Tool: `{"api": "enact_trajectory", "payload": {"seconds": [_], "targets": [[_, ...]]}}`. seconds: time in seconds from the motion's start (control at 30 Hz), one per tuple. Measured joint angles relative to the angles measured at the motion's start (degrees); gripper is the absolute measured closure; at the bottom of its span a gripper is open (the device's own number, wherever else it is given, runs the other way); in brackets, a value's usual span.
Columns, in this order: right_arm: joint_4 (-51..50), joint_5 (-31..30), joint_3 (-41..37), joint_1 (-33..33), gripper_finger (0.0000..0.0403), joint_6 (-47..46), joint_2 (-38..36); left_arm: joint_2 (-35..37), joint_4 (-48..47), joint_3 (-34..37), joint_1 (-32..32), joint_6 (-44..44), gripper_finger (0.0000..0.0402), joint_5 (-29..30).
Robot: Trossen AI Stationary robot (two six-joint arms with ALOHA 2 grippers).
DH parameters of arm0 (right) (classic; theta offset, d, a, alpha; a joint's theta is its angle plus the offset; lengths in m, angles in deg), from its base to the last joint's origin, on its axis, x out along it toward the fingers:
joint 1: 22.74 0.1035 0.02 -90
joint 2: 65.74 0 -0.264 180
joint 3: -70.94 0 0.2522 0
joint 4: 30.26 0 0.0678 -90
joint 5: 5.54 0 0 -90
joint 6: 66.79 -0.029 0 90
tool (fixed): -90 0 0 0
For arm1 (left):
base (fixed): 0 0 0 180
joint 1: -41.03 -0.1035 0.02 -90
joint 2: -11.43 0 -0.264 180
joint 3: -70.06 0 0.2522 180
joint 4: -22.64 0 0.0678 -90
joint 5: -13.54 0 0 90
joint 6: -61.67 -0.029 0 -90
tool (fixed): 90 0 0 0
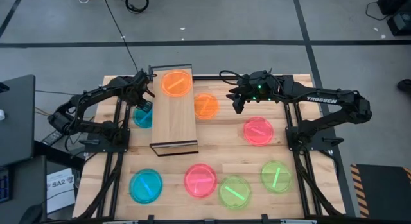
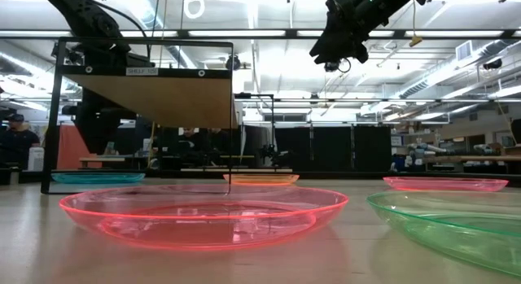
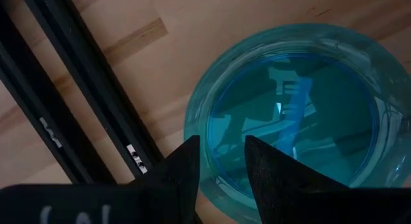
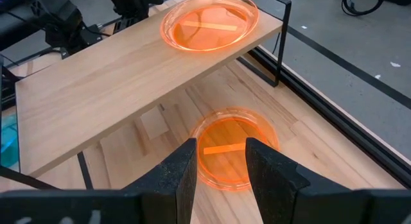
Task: Place and stack plates onto a shelf
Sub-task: Put the top blue plate on the shelf
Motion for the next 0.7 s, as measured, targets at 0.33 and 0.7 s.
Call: {"api": "enact_trajectory", "payload": {"seconds": [0.33, 0.7], "targets": [[0.0, 0.0, 0.0, 0.0, 0.0263, 0.0, 0.0, 0.0, 0.0, 0.0, 0.0, -0.3, 0.0271, -2.6], [0.0, 0.0, 0.0, 0.0, 0.0263, 0.0, 0.0, -0.1, 2.1, -0.1, 0.0, 4.5, 0.0271, -3.1]]}}
